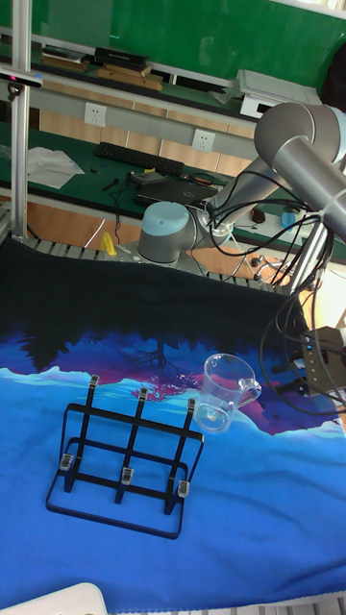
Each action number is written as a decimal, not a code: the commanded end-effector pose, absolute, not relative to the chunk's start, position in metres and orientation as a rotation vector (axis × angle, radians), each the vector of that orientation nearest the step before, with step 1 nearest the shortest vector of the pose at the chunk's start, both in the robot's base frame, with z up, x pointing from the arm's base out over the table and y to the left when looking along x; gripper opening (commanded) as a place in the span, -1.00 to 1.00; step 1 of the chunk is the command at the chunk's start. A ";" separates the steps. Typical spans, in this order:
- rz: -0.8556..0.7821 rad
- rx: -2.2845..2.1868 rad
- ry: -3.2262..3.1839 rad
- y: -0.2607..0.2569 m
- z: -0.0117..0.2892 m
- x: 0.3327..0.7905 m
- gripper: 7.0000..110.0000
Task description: Put the cup on the cup rack
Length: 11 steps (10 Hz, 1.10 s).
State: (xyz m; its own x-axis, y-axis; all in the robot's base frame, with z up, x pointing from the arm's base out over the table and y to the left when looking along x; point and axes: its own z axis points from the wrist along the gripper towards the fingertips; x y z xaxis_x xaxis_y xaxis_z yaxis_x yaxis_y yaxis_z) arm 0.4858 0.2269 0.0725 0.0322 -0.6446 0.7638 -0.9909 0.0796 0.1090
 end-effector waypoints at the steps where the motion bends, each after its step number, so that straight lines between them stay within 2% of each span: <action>1: 0.695 1.674 -1.636 0.224 0.078 0.500 -0.28; 3: 0.717 1.697 -1.609 0.214 0.075 0.510 -0.28; 6: 0.739 1.669 -1.542 0.201 0.094 0.513 -0.28; 11: 0.706 1.701 -1.504 0.194 0.082 0.516 -0.28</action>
